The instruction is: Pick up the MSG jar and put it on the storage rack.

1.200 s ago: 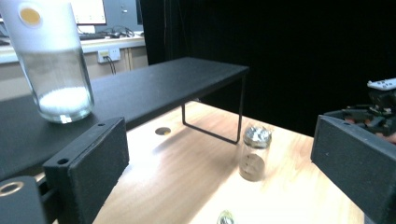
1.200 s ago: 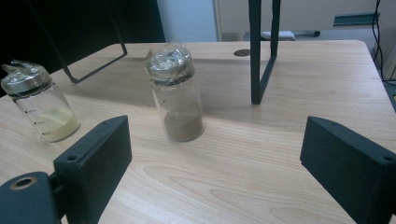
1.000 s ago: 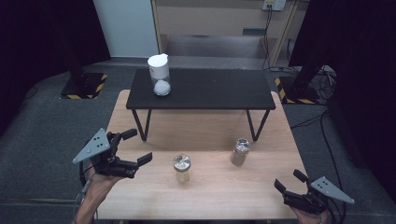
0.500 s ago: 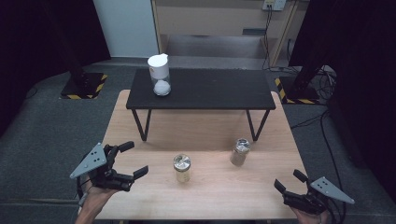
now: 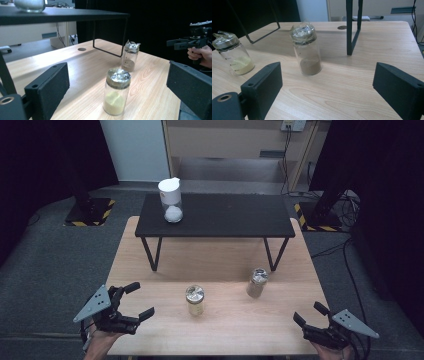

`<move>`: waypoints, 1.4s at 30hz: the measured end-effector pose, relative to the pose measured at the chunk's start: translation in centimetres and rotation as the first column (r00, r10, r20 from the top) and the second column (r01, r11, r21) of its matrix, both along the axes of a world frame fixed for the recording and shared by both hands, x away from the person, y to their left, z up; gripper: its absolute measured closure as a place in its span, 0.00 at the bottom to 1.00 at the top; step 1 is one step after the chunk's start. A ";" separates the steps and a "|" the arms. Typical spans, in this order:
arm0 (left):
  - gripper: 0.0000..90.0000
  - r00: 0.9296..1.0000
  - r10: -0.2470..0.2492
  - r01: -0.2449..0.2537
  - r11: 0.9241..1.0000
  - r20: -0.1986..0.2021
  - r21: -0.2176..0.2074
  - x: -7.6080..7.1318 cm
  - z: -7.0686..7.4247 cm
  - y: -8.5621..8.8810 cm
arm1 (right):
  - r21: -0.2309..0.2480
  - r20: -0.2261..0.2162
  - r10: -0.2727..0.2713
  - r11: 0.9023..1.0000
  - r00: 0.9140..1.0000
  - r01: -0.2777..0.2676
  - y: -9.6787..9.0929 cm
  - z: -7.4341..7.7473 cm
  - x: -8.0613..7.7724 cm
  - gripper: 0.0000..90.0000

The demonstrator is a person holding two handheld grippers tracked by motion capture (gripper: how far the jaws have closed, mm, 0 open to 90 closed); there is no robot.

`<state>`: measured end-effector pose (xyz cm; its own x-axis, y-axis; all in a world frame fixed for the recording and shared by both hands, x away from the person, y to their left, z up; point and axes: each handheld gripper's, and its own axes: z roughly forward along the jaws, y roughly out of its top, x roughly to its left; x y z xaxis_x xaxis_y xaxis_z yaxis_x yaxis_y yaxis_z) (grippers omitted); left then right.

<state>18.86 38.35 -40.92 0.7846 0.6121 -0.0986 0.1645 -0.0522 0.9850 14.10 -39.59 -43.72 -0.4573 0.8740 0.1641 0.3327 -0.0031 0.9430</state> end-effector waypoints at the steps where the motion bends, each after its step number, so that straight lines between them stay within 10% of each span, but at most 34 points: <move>1: 0.04 1.000 0.006 -0.006 1.000 -0.001 0.004 -0.1 -0.2 0.0 | 0.000 -0.001 0.000 1.000 1.000 0.000 0.0 0.0 0.0 0.10; 14: 0.04 0.998 0.046 -0.045 0.999 -0.042 0.022 -0.5 -3.0 0.5 | -0.002 -0.002 0.002 1.000 1.000 -0.002 0.0 0.0 0.0 0.10; 42: 0.03 0.994 0.108 -0.105 0.991 -0.031 0.080 -1.1 -4.1 1.2 | -0.004 -0.004 0.003 1.000 1.000 -0.003 0.1 0.0 0.1 0.10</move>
